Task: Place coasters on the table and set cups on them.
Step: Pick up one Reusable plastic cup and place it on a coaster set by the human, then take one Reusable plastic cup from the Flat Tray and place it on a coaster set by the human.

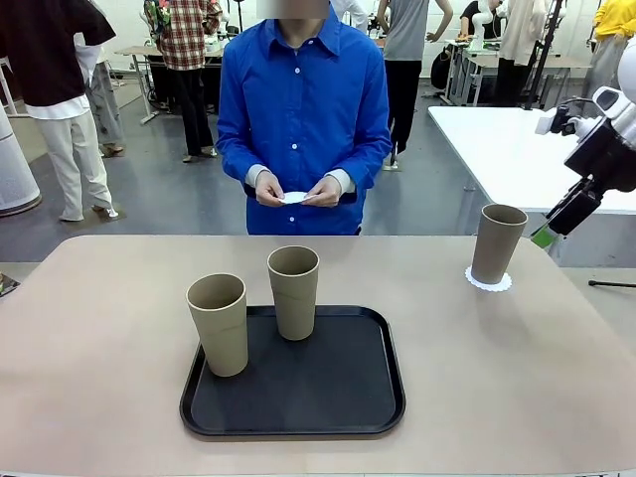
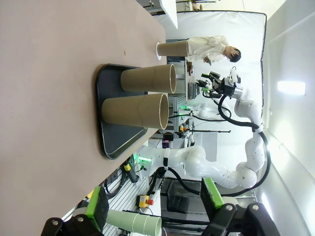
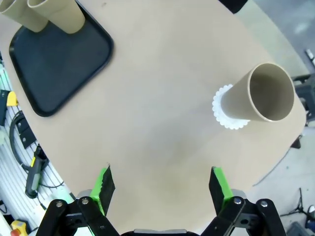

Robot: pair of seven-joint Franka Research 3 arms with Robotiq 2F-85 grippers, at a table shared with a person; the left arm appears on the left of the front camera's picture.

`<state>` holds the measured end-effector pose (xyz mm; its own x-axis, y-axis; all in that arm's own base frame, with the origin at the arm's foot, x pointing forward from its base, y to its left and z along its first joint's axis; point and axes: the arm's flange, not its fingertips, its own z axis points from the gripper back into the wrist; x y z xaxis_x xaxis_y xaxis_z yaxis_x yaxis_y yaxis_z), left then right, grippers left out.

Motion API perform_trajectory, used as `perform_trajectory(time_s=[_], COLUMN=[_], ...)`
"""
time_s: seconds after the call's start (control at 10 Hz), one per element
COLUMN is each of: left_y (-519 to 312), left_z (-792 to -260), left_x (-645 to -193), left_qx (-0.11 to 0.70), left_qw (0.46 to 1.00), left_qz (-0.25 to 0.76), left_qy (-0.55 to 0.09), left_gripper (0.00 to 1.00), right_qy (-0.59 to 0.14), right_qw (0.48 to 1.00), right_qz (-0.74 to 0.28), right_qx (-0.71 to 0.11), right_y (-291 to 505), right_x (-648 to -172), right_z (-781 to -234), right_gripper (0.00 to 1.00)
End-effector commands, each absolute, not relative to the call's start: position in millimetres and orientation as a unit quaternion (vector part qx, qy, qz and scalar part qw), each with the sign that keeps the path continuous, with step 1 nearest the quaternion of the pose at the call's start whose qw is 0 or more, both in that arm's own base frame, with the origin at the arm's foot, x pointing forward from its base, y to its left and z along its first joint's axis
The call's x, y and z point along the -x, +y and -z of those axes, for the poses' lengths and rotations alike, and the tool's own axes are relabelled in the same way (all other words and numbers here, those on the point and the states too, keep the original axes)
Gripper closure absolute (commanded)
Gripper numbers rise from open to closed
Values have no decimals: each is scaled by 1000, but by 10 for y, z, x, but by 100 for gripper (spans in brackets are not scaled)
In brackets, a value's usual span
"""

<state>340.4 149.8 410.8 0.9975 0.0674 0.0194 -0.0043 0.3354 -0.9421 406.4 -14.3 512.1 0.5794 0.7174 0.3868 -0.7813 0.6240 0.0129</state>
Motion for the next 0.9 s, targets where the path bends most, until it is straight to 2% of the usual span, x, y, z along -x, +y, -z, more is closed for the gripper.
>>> perform_trajectory(time_s=[0.0,0.8], left_y=[1509,1509], left_z=[-4127,-4127], left_x=[-3392,-3392], left_qx=[580,580], left_qw=[814,814], left_qz=[-19,-19], left_qy=[-30,-30], left_gripper=[0,0], right_qy=[-176,-176], right_qw=[883,883], right_qz=[-427,-427], right_qx=[-83,-83], right_y=[-148,-148], right_x=[-4027,-4027], right_z=[-5120,-5120], right_gripper=[0,0])
